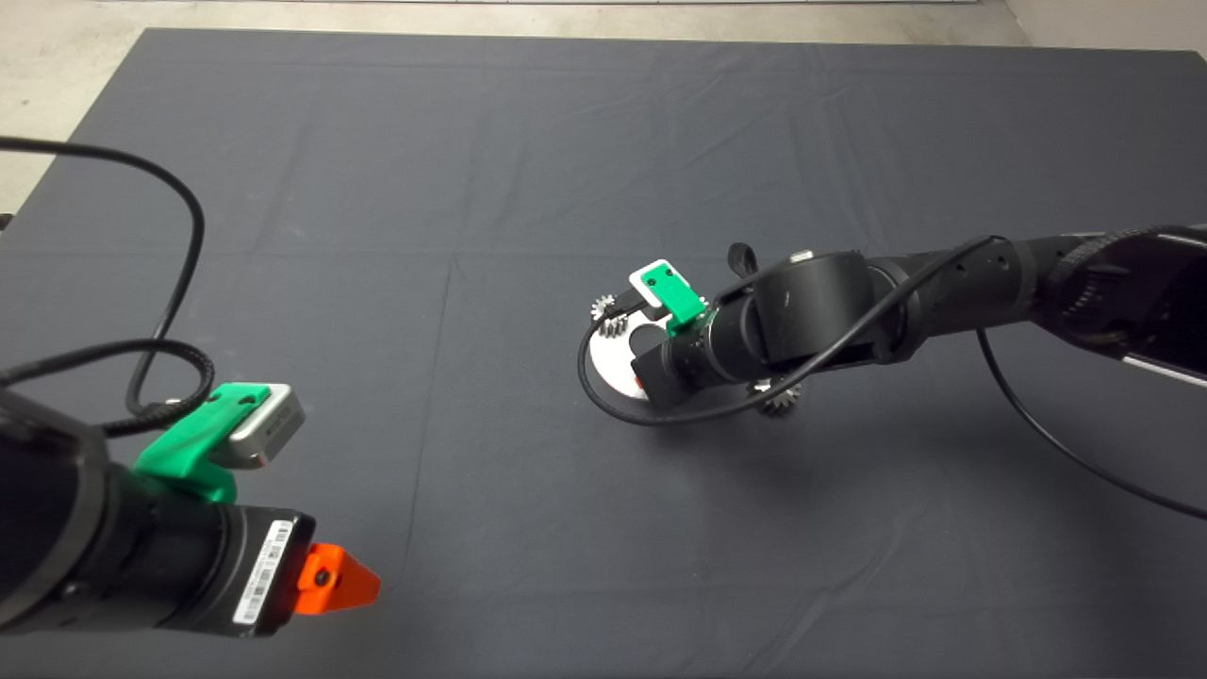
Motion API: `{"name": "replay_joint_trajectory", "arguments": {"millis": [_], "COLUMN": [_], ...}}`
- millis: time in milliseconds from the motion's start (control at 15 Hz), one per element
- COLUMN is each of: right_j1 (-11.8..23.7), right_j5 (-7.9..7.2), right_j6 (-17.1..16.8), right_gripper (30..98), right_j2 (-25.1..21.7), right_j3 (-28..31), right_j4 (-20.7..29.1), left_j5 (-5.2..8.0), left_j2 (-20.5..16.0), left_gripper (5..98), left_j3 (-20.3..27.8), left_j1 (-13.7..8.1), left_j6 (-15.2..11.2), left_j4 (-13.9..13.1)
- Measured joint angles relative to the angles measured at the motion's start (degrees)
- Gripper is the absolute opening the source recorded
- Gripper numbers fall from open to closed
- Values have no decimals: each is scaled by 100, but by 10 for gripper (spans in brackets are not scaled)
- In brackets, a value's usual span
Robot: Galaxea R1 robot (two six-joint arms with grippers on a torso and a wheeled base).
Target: Remove an incorrectly installed larger gear and replace it with the correct smaller gear
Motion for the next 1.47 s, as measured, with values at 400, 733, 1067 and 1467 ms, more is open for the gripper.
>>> {"name": "replay_joint_trajectory", "arguments": {"millis": [400,733,1067,1467], "right_j1": [-4,-33,-99,-112], "right_j5": [-17,-17,-25,-24], "right_j6": [-2,-2,-6,-66], "right_gripper": [403,403,403,409], "right_j2": [22,22,22,20], "right_j3": [2,0,-5,-16], "right_j4": [-10,-30,-74,-77], "left_j5": [-2,-2,0,-2], "left_j2": [-1,0,-1,0], "left_gripper": [979,979,979,979], "left_j3": [0,0,0,0], "left_j1": [0,1,1,1], "left_j6": [0,0,0,0], "left_j4": [0,0,0,0]}}
